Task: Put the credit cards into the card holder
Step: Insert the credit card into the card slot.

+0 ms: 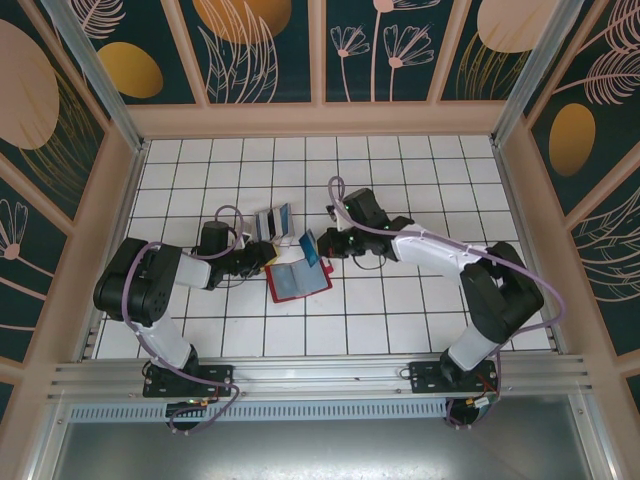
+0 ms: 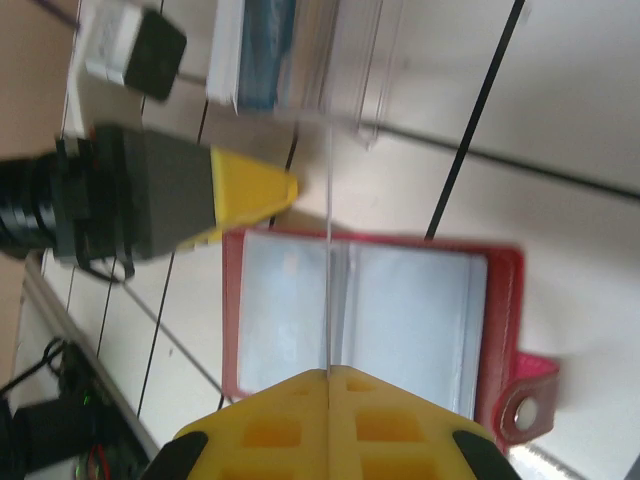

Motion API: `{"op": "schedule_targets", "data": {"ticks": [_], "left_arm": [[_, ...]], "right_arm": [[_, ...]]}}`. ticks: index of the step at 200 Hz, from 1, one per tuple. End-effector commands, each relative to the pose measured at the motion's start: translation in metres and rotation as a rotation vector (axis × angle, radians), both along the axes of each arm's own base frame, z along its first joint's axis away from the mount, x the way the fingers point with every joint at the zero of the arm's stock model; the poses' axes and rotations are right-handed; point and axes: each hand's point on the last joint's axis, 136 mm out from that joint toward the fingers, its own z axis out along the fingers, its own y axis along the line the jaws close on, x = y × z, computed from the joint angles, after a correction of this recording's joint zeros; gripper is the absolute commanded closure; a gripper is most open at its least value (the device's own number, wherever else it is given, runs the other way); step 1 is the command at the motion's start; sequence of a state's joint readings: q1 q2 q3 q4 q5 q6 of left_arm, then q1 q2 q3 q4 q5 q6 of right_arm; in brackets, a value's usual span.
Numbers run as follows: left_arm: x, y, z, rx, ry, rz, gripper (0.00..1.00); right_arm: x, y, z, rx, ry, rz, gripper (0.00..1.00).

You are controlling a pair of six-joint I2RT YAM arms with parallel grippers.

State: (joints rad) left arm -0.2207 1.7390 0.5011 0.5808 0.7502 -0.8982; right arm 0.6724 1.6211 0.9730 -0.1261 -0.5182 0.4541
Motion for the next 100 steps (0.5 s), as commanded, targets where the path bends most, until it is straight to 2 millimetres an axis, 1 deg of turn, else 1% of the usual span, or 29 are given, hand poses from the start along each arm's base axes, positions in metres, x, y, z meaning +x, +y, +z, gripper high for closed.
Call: {"op": "schedule_targets", "data": {"ticks": [1, 17, 29, 44, 72, 100], "left_arm": [[-0.024, 0.024, -0.057, 0.178, 0.161, 0.061, 0.69], [-0.027, 0.028, -0.060, 0.200, 0.163, 0.064, 0.75], [-0.029, 0.029, -0.064, 0.217, 0.176, 0.053, 0.80], [-0.032, 0.028, -0.064, 0.210, 0.181, 0.053, 0.86], [-0.035, 0.029, -0.069, 0.208, 0.195, 0.053, 0.90], [-0.035, 0.030, -0.071, 0.217, 0.193, 0.064, 0.95]], "right_arm": [[-0.024, 0.017, -0.001, 0.145, 0.064, 0.131, 1.00], [-0.029, 0.017, -0.009, 0.167, 0.089, 0.141, 1.00], [-0.031, 0.015, -0.019, 0.160, 0.105, 0.139, 1.00], [-0.032, 0.010, -0.030, 0.158, 0.127, 0.129, 1.00], [-0.036, 0.002, -0.047, 0.174, 0.170, 0.128, 1.00], [-0.039, 0.001, -0.060, 0.181, 0.211, 0.132, 1.00]]}}
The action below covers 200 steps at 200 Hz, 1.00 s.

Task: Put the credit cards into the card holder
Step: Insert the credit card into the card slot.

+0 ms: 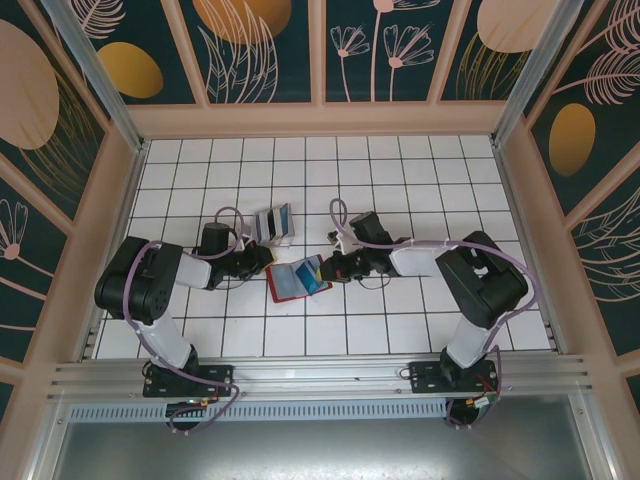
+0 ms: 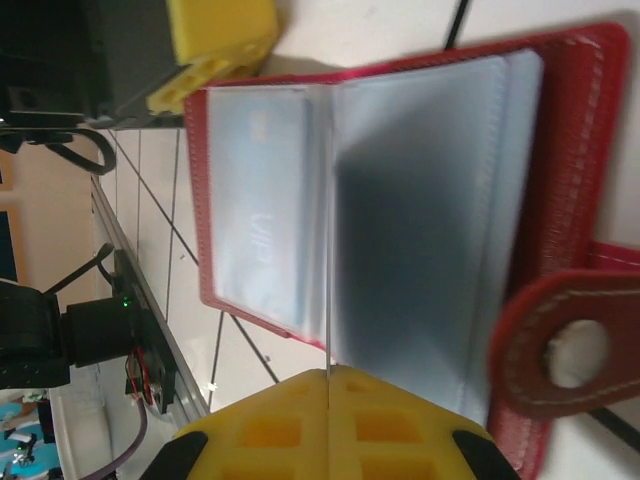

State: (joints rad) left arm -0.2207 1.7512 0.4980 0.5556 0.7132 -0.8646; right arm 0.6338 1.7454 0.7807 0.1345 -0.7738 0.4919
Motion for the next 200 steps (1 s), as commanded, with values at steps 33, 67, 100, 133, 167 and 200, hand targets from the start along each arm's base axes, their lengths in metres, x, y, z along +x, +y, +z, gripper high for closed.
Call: {"op": "schedule_targets", "data": {"ticks": [33, 67, 100, 133, 167, 200], "left_arm": [[-0.033, 0.025, -0.061, 0.176, 0.186, 0.049, 1.00], [-0.034, 0.027, -0.065, 0.199, 0.191, 0.041, 1.00], [-0.036, 0.028, -0.068, 0.202, 0.191, 0.041, 1.00], [-0.037, 0.030, -0.067, 0.210, 0.183, 0.049, 1.00], [-0.037, 0.029, -0.067, 0.205, 0.185, 0.049, 1.00], [-0.037, 0.028, -0.067, 0.198, 0.189, 0.041, 1.00]], "right_arm": [[-0.005, 0.008, -0.008, 0.084, 0.058, 0.036, 1.00], [-0.001, 0.009, -0.011, 0.103, 0.069, 0.029, 1.00], [0.000, 0.012, -0.015, 0.139, 0.103, 0.029, 1.00], [0.000, 0.014, -0.019, 0.153, 0.130, 0.020, 1.00], [0.005, 0.016, -0.023, 0.155, 0.158, -0.012, 1.00], [0.012, 0.017, -0.026, 0.167, 0.168, -0.076, 1.00]]}}
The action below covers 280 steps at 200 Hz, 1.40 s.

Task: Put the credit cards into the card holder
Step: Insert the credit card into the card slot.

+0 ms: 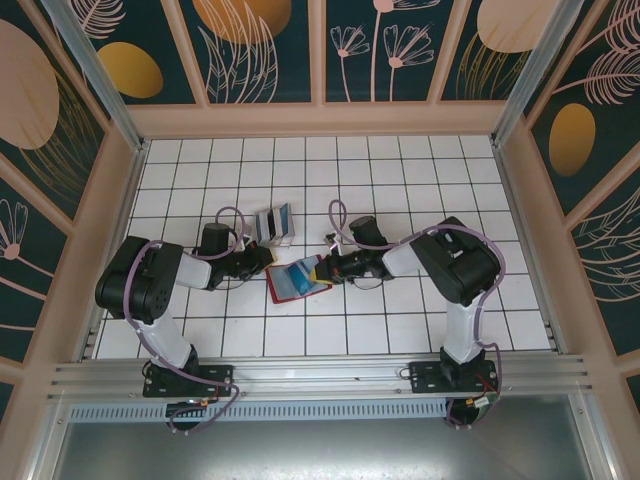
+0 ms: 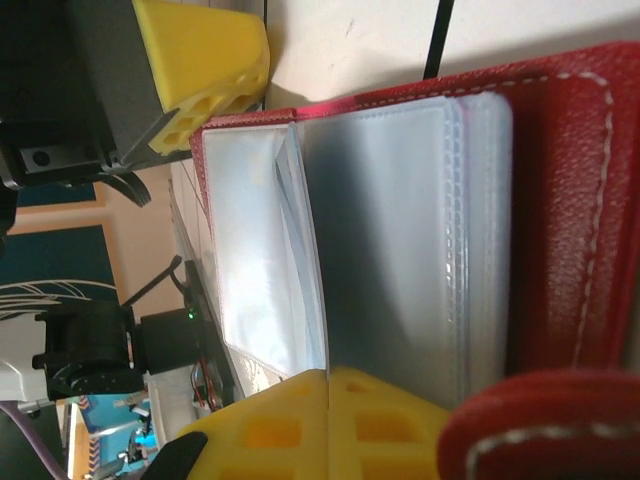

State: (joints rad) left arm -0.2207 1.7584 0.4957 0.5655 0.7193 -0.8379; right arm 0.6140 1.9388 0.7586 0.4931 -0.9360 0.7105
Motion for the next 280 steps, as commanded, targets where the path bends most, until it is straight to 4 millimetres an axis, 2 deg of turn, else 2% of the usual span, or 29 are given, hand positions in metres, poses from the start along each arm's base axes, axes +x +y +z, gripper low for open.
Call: {"op": "schedule_targets", "data": {"ticks": [1, 42, 82, 108, 123, 138, 151, 164, 177, 194, 274, 280], "left_arm": [[-0.036, 0.029, -0.066, 0.194, 0.207, 0.065, 1.00], [-0.038, 0.030, -0.066, 0.201, 0.204, 0.060, 1.00], [-0.041, 0.030, -0.067, 0.200, 0.213, 0.061, 1.00], [-0.039, 0.032, -0.065, 0.206, 0.201, 0.074, 1.00], [-0.038, 0.030, -0.065, 0.202, 0.206, 0.070, 1.00], [-0.037, 0.031, -0.063, 0.201, 0.199, 0.080, 1.00], [-0.037, 0.031, -0.064, 0.207, 0.199, 0.076, 1.00], [-0.037, 0.031, -0.064, 0.206, 0.204, 0.068, 1.00], [-0.038, 0.031, -0.063, 0.203, 0.199, 0.076, 1.00], [-0.039, 0.032, -0.066, 0.209, 0.202, 0.078, 1.00], [-0.039, 0.031, -0.063, 0.194, 0.201, 0.082, 1.00], [-0.038, 0.031, -0.063, 0.197, 0.200, 0.082, 1.00]], "right_arm": [[0.004, -0.002, -0.008, 0.003, 0.028, -0.056, 1.00], [0.003, 0.005, -0.006, 0.001, 0.029, -0.080, 1.00], [-0.004, 0.027, -0.001, -0.012, -0.001, -0.076, 0.99], [-0.008, 0.032, -0.002, -0.019, -0.004, -0.064, 0.92], [-0.011, 0.030, -0.003, -0.025, 0.000, -0.064, 0.88], [-0.011, 0.026, -0.004, -0.053, -0.007, -0.068, 0.80], [-0.010, 0.020, -0.006, -0.095, -0.026, -0.076, 0.77], [-0.007, 0.014, -0.006, -0.139, -0.052, -0.097, 0.78], [-0.005, 0.012, -0.005, -0.152, -0.062, -0.105, 0.91], [-0.004, 0.015, -0.006, -0.150, -0.050, -0.106, 1.00], [-0.008, 0.047, 0.004, -0.096, -0.005, -0.128, 1.00], [-0.010, 0.050, 0.004, -0.102, -0.015, -0.119, 0.98]]}}
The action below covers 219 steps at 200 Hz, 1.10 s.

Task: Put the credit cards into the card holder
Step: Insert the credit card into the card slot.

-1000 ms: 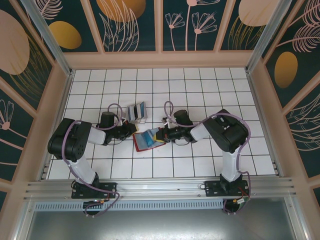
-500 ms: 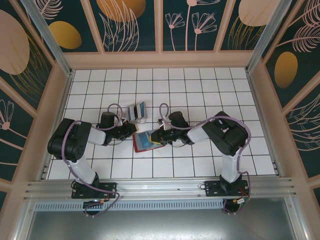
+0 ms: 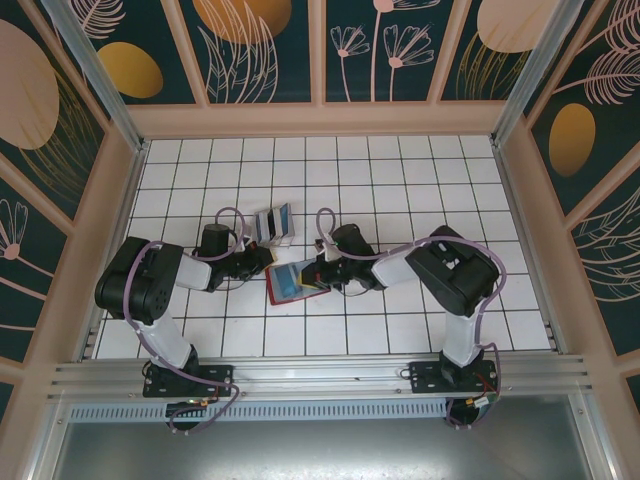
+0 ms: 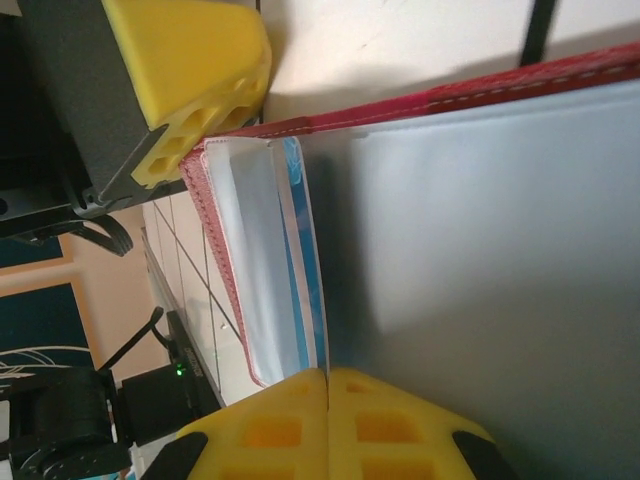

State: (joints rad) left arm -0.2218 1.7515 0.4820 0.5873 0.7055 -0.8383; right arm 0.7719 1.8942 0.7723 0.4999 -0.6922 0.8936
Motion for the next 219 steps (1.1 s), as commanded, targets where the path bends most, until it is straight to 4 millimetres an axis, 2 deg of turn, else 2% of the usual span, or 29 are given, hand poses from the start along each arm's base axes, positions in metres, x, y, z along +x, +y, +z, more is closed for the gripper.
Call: {"op": "schedule_targets", "data": {"ticks": [1, 12, 50, 81, 104, 132, 167, 180, 200, 219], "left_arm": [[-0.039, 0.030, -0.064, 0.191, 0.218, 0.075, 1.00], [-0.040, 0.030, -0.065, 0.189, 0.224, 0.072, 1.00], [-0.043, 0.032, -0.069, 0.195, 0.230, 0.079, 1.00], [-0.045, 0.032, -0.071, 0.190, 0.232, 0.087, 1.00], [-0.045, 0.031, -0.072, 0.189, 0.237, 0.080, 1.00], [-0.046, 0.032, -0.074, 0.190, 0.240, 0.081, 1.00], [-0.046, 0.031, -0.073, 0.180, 0.242, 0.094, 1.00], [-0.045, 0.030, -0.073, 0.178, 0.247, 0.087, 1.00], [-0.044, 0.031, -0.072, 0.178, 0.241, 0.095, 1.00], [-0.041, 0.030, -0.072, 0.191, 0.241, 0.076, 1.00]], "right_arm": [[0.004, 0.016, 0.002, -0.006, -0.024, -0.010, 0.97], [0.002, 0.018, 0.000, -0.019, -0.021, -0.002, 0.90], [-0.005, 0.013, -0.006, -0.070, -0.009, -0.008, 0.80], [0.001, 0.002, -0.006, -0.160, -0.056, -0.031, 0.77], [0.002, 0.001, -0.004, -0.180, -0.082, -0.022, 0.74], [-0.002, 0.013, -0.001, -0.181, -0.124, 0.032, 0.71], [-0.010, 0.040, 0.003, -0.150, -0.158, 0.127, 0.70], [-0.012, 0.043, 0.004, -0.166, -0.179, 0.145, 0.70], [-0.010, 0.037, 0.007, -0.207, -0.212, 0.145, 0.68], [-0.006, 0.020, 0.007, -0.286, -0.248, 0.121, 0.65]]}}
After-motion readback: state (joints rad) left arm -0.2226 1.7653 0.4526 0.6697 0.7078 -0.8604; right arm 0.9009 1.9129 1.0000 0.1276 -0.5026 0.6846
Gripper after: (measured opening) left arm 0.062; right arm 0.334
